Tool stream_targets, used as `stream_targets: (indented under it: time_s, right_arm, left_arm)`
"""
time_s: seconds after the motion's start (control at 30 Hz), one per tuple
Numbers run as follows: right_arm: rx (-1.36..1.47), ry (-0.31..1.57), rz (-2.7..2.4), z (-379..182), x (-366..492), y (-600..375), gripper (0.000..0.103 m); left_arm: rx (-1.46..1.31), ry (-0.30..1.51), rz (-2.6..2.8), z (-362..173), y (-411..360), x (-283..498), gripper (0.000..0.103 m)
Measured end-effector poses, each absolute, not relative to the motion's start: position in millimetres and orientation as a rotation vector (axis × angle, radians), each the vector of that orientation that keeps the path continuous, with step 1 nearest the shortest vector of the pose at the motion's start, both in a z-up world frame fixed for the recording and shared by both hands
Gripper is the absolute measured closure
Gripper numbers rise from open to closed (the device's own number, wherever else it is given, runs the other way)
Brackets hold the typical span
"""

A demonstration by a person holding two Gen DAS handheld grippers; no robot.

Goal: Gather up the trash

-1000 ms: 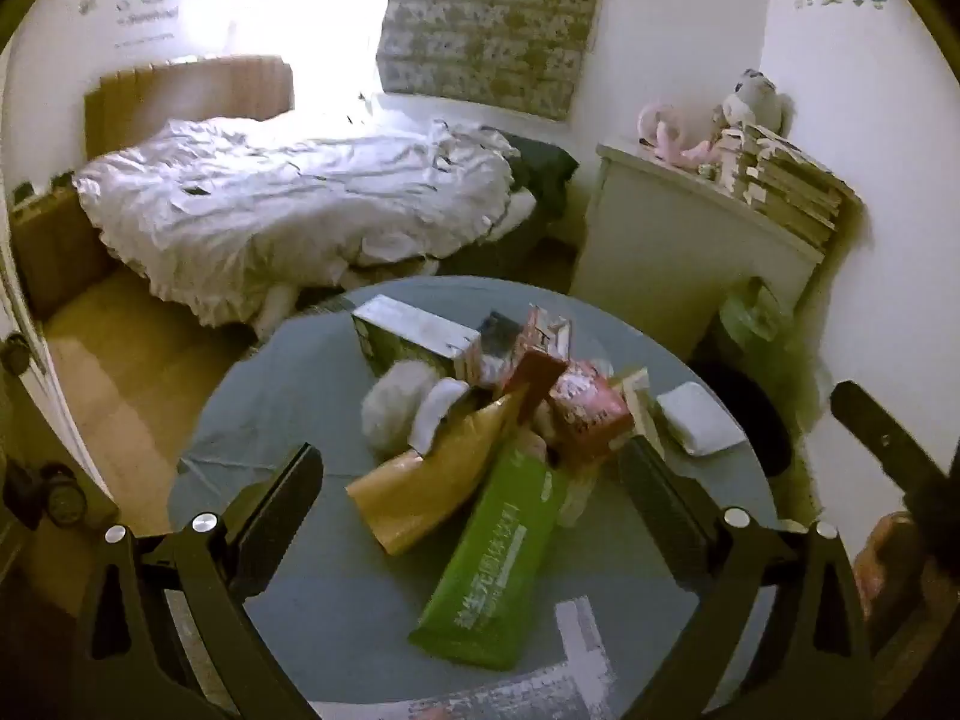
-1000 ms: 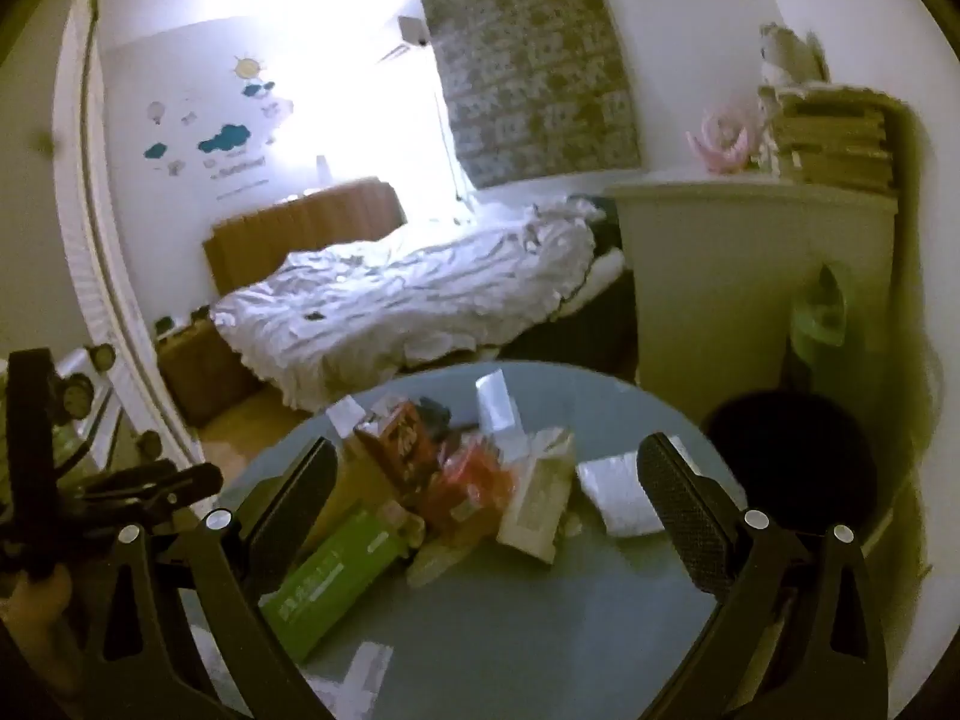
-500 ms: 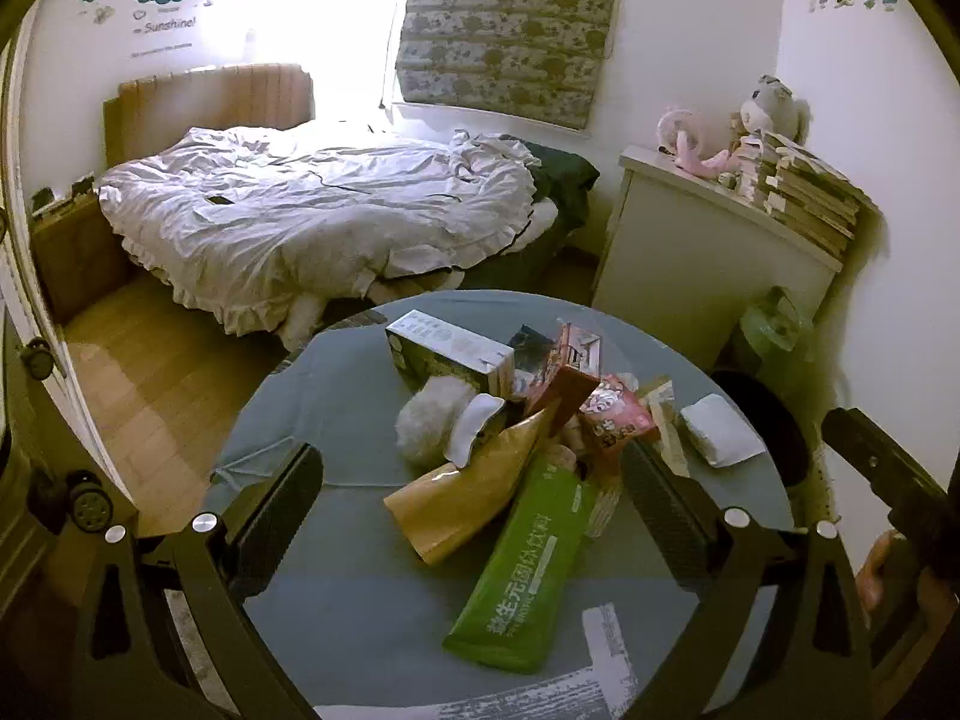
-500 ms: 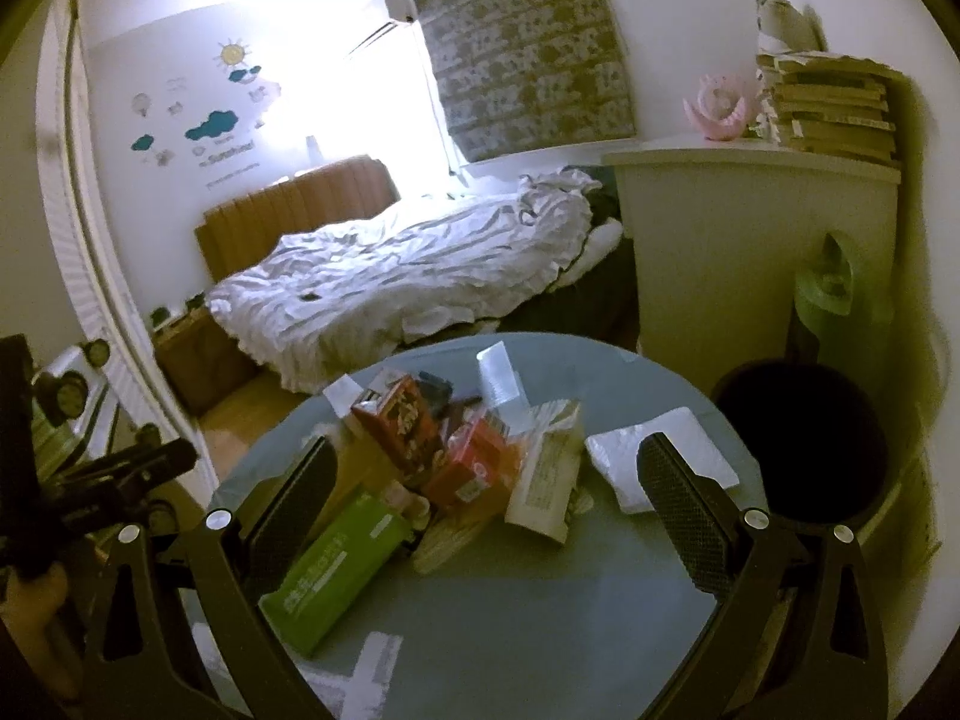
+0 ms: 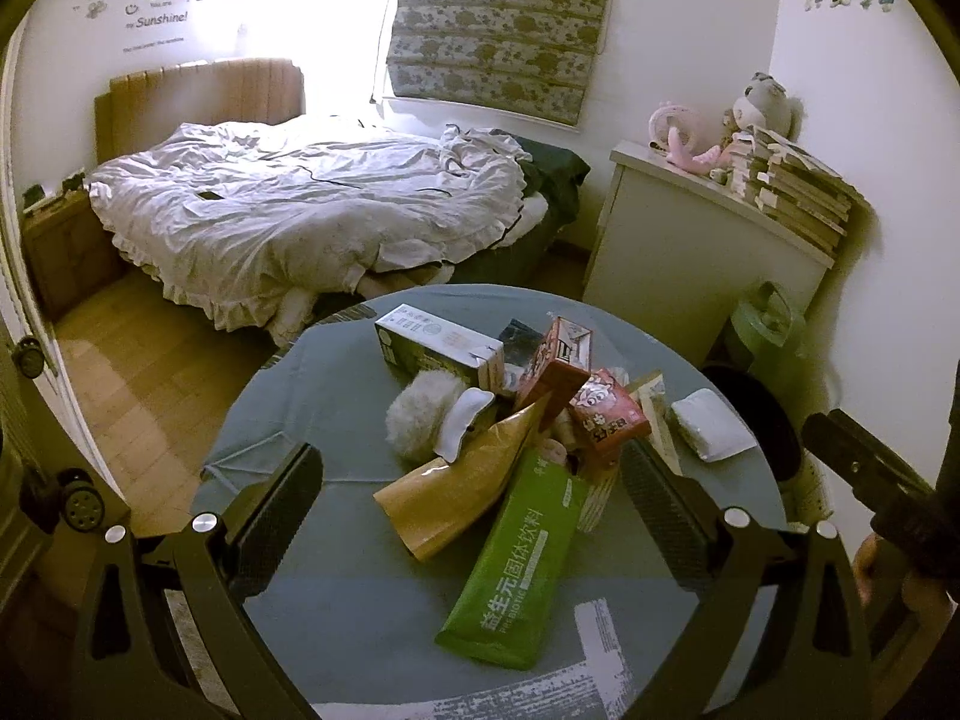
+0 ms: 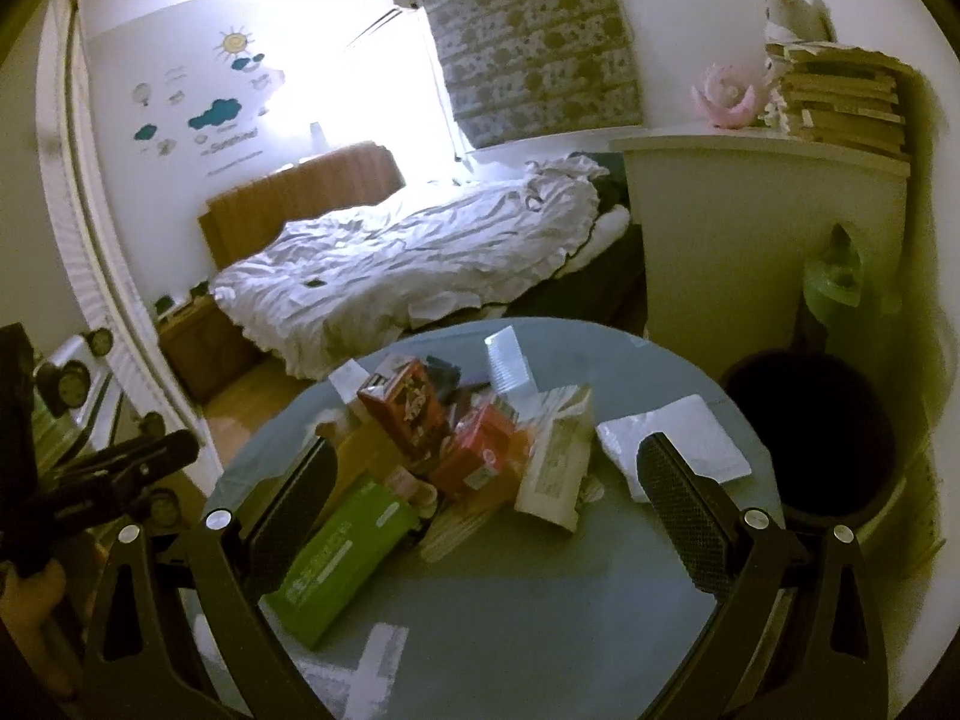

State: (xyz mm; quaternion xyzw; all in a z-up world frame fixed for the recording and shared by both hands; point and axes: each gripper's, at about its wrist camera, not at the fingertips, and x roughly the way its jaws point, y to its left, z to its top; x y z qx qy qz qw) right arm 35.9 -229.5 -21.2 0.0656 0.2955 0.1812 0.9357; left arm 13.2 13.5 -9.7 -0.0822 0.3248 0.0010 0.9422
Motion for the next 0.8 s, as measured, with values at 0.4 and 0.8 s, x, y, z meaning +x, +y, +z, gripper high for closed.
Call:
stream_targets:
  time_s: [0.4,0.8]
  right_arm:
    - [0.163,0.614,0.379,-24.9,35.2,-233.0,0.004]
    - [0.179,0.623,0.380,-26.7,36.4,-238.1,0.004]
  left_arm:
    - [-0.133,0.681,0.001,-11.2,6.4,13.7,0.005]
    - [-0.111,0.697,-0.005,-12.0,1.5,15.5,0.005]
